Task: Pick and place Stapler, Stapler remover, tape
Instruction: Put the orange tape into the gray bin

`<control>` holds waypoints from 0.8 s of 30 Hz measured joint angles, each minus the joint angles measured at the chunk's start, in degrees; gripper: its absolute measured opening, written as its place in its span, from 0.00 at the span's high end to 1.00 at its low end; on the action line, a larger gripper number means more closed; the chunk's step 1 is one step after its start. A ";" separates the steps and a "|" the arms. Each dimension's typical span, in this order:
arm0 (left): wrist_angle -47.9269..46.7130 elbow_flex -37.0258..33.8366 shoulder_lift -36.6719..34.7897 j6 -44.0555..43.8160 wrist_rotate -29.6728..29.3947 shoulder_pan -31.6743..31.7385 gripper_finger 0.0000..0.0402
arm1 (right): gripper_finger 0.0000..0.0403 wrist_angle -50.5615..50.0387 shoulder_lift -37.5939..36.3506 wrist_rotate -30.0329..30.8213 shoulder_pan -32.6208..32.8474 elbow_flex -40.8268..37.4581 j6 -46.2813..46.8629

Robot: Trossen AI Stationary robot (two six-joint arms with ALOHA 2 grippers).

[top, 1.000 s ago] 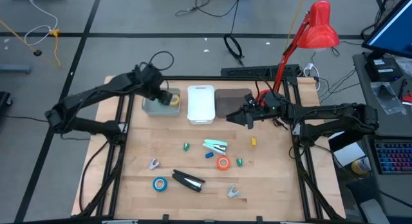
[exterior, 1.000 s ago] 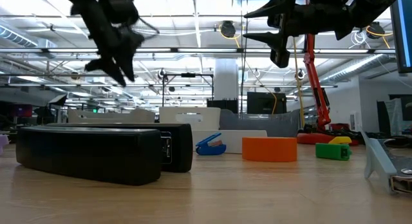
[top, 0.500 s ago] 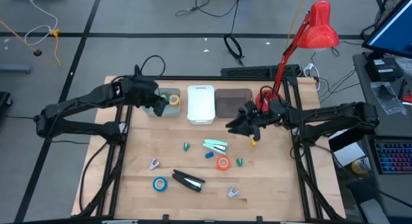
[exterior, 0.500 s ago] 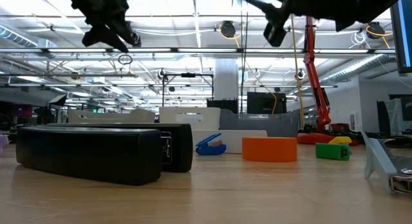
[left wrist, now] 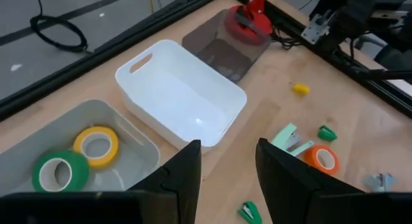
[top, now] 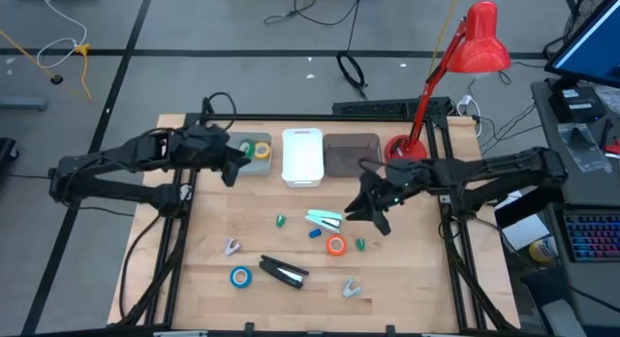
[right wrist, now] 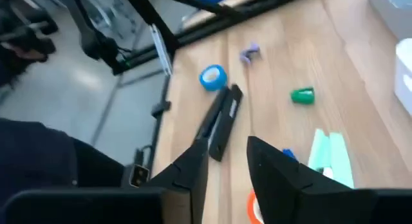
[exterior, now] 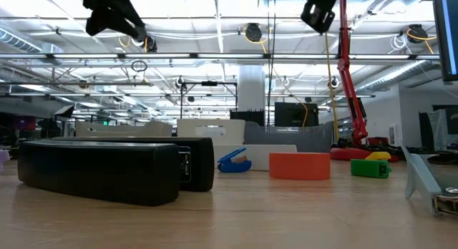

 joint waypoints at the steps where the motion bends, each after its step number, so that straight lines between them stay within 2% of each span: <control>1: -0.05 -0.36 -0.38 -0.34 -0.53 -0.54 0.63 | 0.77 -1.42 0.52 0.16 0.47 0.96 -0.03; 5: -0.25 -2.60 -1.85 -2.65 -2.69 -2.44 0.63 | 0.80 -7.59 3.28 0.31 1.98 2.80 0.69; 10: 0.07 -6.10 -3.79 -5.46 -4.79 -4.64 0.63 | 0.86 -8.90 7.43 1.60 2.59 2.93 4.70; 17: 7.80 -11.77 -7.25 -6.10 -4.73 -7.45 0.63 | 0.95 -9.36 10.84 1.31 2.79 2.93 6.66; 24: 8.80 -14.71 -11.09 -6.33 -4.70 -8.70 0.63 | 1.00 -12.23 12.75 1.38 3.26 2.93 6.79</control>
